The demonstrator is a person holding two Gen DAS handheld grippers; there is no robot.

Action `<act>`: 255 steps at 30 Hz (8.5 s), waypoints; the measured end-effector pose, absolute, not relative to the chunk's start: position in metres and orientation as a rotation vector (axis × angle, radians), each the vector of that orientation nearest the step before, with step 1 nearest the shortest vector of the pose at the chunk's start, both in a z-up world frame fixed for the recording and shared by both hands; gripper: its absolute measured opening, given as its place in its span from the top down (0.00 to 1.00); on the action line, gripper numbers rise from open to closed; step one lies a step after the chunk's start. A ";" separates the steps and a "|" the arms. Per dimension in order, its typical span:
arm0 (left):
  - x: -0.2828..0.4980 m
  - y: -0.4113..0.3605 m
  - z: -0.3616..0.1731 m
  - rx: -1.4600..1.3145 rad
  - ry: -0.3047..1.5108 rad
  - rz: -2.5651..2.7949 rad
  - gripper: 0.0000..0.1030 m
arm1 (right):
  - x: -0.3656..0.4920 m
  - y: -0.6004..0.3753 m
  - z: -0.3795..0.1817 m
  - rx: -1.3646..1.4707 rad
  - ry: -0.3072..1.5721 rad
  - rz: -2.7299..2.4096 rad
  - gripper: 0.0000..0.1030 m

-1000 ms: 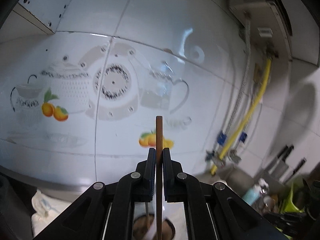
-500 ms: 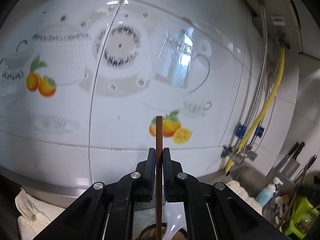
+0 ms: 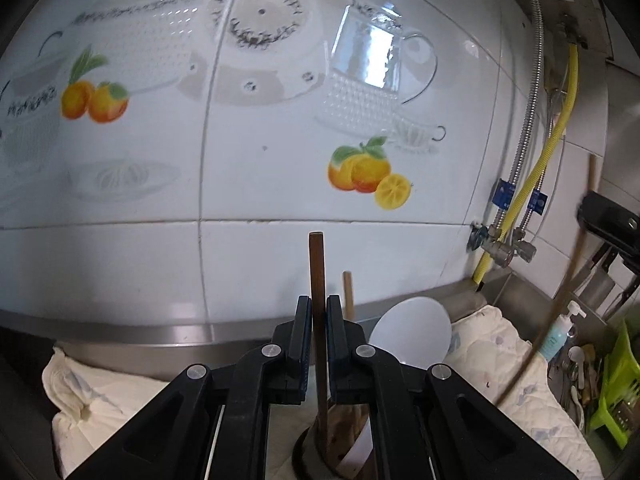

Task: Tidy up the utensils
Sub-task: 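Lower both held chopsticks into the black holder beside the rice paddle, then open both tools and move them back over the remaining chopsticks, then grasp a chopstick with the left tool while the right tool grasps another chopstick, then lift the chopsticks with both tools and carry them toward the black holder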

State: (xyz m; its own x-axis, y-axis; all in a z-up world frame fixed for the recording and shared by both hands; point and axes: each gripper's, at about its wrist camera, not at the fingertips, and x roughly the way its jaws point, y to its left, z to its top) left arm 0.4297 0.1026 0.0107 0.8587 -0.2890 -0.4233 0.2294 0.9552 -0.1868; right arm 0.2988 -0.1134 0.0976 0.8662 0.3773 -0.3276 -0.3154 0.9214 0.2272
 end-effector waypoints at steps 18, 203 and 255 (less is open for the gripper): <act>0.427 0.119 0.008 -0.134 0.627 -0.248 0.90 | 0.324 -0.100 0.037 0.138 0.559 0.351 0.91; 0.356 -0.044 -0.174 -0.057 1.207 -0.574 0.92 | 0.272 -0.205 -0.128 0.048 1.093 0.210 0.90; 0.306 -0.004 -0.072 -0.070 0.883 -0.561 0.94 | 0.221 -0.207 -0.041 0.124 0.856 0.273 0.91</act>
State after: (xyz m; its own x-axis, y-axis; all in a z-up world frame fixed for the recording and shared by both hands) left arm 0.3064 -0.0035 -0.0718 0.5007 -0.4923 -0.7120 0.4355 0.8541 -0.2843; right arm 0.2215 -0.2068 -0.0413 0.6234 0.2865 -0.7275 -0.1876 0.9581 0.2165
